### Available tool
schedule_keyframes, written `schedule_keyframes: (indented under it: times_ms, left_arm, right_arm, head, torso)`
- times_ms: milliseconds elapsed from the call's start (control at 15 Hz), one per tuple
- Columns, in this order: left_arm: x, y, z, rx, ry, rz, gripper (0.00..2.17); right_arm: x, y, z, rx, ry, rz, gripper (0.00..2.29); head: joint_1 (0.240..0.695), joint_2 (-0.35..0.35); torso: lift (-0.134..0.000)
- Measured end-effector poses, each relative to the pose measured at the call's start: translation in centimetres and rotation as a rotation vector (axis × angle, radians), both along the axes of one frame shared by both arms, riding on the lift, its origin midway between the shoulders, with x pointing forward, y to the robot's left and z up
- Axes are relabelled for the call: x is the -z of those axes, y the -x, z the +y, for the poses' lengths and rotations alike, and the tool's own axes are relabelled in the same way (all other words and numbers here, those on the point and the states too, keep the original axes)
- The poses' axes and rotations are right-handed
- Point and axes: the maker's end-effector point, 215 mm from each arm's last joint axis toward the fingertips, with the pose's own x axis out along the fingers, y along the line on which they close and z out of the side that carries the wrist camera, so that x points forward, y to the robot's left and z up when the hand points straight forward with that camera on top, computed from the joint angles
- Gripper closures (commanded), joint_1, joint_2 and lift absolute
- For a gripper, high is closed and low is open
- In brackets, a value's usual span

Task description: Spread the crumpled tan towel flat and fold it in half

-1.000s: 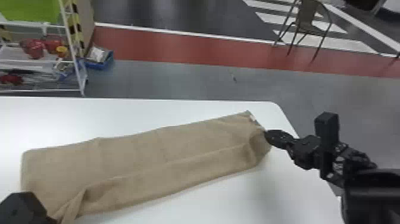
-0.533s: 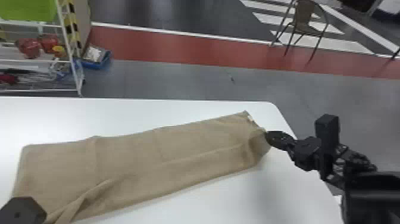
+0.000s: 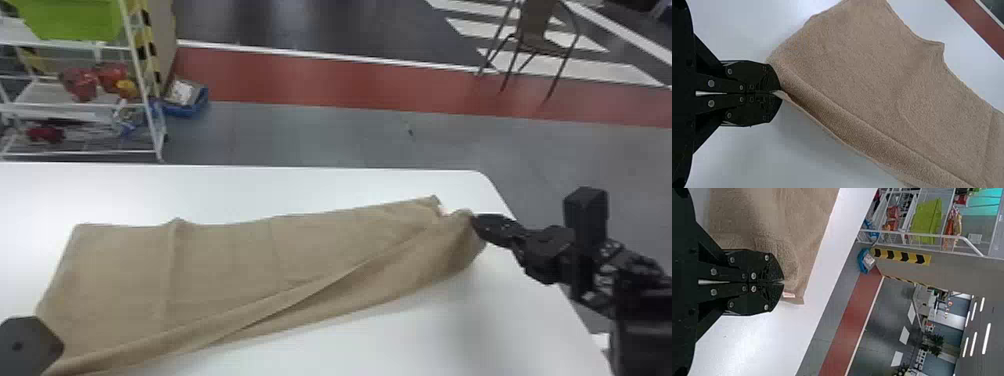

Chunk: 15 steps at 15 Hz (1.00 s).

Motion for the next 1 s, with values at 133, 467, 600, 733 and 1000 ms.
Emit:
schedule_keyframes:
  times_ms: [133, 467, 600, 733, 1000]
  left_arm:
    - [-1.9, -1.3, 2.7, 0.026, -0.128, -0.047, 2.14]
    - [-7.7, -3.8, 7.6, 0.040, -0.425, -0.187, 2.07]
    - [-9.8, -4.5, 8.8, 0.020, -0.518, -0.248, 2.07]
    - [-11.1, -5.4, 8.9, 0.001, -0.510, -0.279, 2.07]
    - [-16.5, -10.5, 5.3, -0.001, -0.413, -0.437, 2.07]
  right_arm:
    - [-0.3, -0.1, 0.0, 0.000, 0.001, -0.006, 1.30]
    - [-1.0, 0.0, 0.2, -0.004, 0.000, -0.026, 1.30]
    - [-2.4, 0.0, 0.6, -0.007, -0.017, -0.057, 1.30]
    - [-4.5, 0.0, 1.3, -0.013, -0.040, -0.097, 1.30]
    - [-7.9, -1.6, 2.2, 0.025, -0.076, -0.136, 1.30]
  head:
    - [0.695, -0.127]
    - [0.695, -0.054]
    - [0.695, -0.033]
    - [0.695, -0.024]
    - [0.695, -0.039]
  torso:
    - [-0.123]
    - [-0.123]
    - [-0.123]
    - [-0.123]
    - [-0.123]
